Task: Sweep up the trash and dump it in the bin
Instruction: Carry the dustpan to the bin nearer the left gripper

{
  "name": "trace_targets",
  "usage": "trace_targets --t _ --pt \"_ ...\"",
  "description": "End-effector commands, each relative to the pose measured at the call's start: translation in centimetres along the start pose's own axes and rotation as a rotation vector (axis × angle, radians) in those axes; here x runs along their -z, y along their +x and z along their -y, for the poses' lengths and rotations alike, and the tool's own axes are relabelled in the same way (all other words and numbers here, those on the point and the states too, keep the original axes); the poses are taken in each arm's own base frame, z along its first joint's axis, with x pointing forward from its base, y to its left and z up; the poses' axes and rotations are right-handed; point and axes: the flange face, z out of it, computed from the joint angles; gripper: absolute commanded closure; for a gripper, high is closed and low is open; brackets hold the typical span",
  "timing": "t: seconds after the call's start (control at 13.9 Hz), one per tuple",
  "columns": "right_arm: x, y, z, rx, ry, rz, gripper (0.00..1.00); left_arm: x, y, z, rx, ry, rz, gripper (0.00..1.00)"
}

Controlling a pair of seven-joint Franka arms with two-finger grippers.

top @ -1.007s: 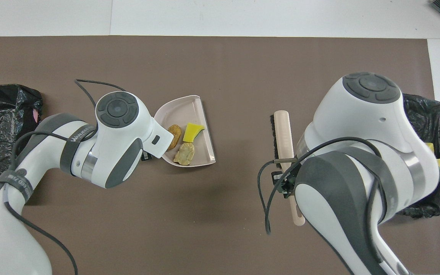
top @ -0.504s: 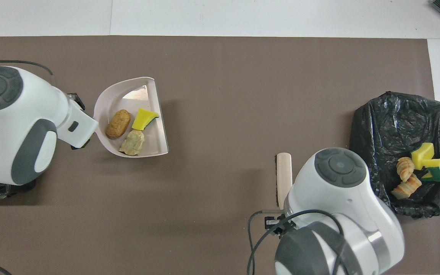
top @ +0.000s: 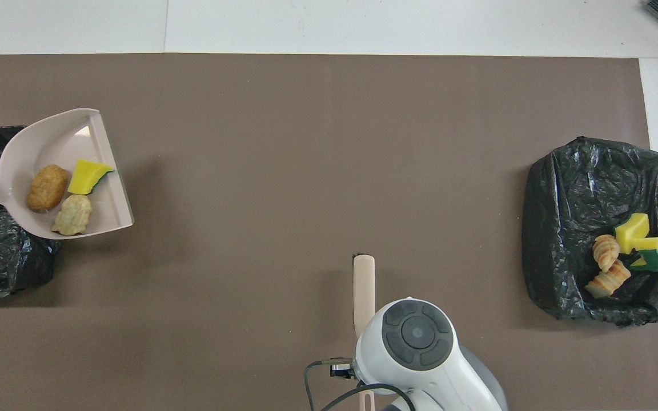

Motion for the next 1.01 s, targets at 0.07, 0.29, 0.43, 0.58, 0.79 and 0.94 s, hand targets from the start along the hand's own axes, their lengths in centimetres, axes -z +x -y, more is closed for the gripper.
trace_targets --t 0.07,0.29,0.43,0.58,0.79,0.94 --pt "-4.0 1.5 2.4 -0.046 0.026 -0.014 1.0 2.6 -9.4 1.3 -0.068 0.035 0.0 1.0" --pt "-6.6 1.4 3.5 -0.08 0.001 -0.004 1.0 3.7 -14.5 3.4 -0.169 0.041 0.158 1.0" --pt "-7.4 1.1 2.9 -0.079 -0.02 -0.001 1.0 3.4 -15.7 4.4 -0.228 0.015 0.309 1.0" --pt "-8.6 0.6 2.7 -0.057 -0.044 -0.019 1.0 2.8 -16.1 4.8 -0.244 0.016 0.345 1.0" --pt "-9.3 0.1 2.7 -0.039 -0.061 -0.028 1.0 2.6 -16.0 5.4 -0.322 0.018 0.492 1.0" --pt "-10.0 -0.1 2.7 -0.025 -0.063 -0.048 1.0 2.1 -14.6 5.9 -0.375 -0.007 0.563 1.0"
